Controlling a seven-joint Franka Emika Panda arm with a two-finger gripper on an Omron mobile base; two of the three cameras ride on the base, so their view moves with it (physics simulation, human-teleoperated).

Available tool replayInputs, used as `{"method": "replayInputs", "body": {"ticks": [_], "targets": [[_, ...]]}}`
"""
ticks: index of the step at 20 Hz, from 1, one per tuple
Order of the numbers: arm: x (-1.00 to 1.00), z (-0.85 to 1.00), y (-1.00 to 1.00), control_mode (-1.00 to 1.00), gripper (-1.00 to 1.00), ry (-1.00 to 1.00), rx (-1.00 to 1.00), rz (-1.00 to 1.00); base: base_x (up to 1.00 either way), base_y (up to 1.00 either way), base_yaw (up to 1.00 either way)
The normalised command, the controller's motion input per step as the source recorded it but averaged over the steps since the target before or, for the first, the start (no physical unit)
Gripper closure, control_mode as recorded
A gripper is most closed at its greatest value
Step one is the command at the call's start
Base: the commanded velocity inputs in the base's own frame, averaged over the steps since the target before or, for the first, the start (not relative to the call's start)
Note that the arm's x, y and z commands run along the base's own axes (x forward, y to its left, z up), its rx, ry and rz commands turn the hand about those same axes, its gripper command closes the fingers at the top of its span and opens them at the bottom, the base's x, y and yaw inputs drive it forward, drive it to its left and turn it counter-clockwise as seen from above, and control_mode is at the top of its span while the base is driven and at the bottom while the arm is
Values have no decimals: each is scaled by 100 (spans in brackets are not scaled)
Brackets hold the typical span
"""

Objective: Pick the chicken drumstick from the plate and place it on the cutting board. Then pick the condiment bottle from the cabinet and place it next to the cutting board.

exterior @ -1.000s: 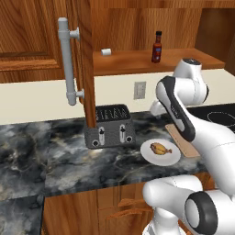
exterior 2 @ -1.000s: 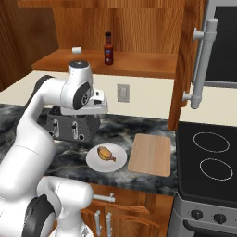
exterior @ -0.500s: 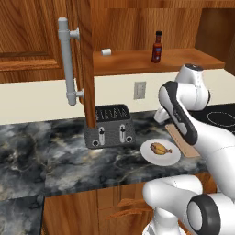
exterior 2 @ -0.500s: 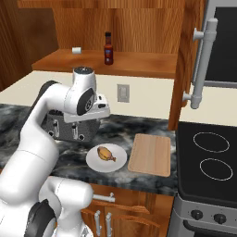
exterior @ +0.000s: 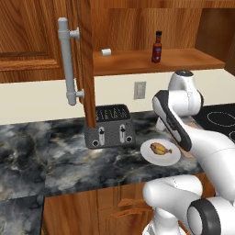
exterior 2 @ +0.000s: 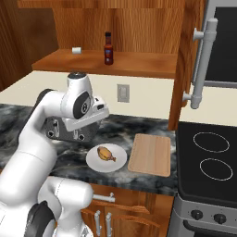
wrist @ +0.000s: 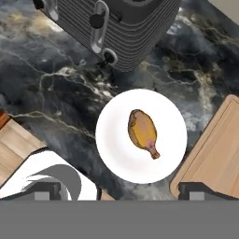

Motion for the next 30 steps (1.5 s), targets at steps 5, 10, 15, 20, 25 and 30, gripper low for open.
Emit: {"method": "replayInputs", "body": {"ticks": [5, 10, 15, 20, 25, 30], "targets": [[0, -27, -14, -100, -100, 0, -5, 17, 0, 0, 0], [0, -31, -18, -100, -100, 0, 0, 17, 0, 0, 0], [0, -26, -20, -100, -100, 0, 0, 14, 0, 0, 0], [0, -19, -17, -100, -100, 0, 0, 11, 0, 0, 0], [1, -9, -16, -100, -100, 0, 0, 7, 0, 0, 0], [0, -6, -14, -100, -100, 0, 0, 5, 0, 0, 0]]}}
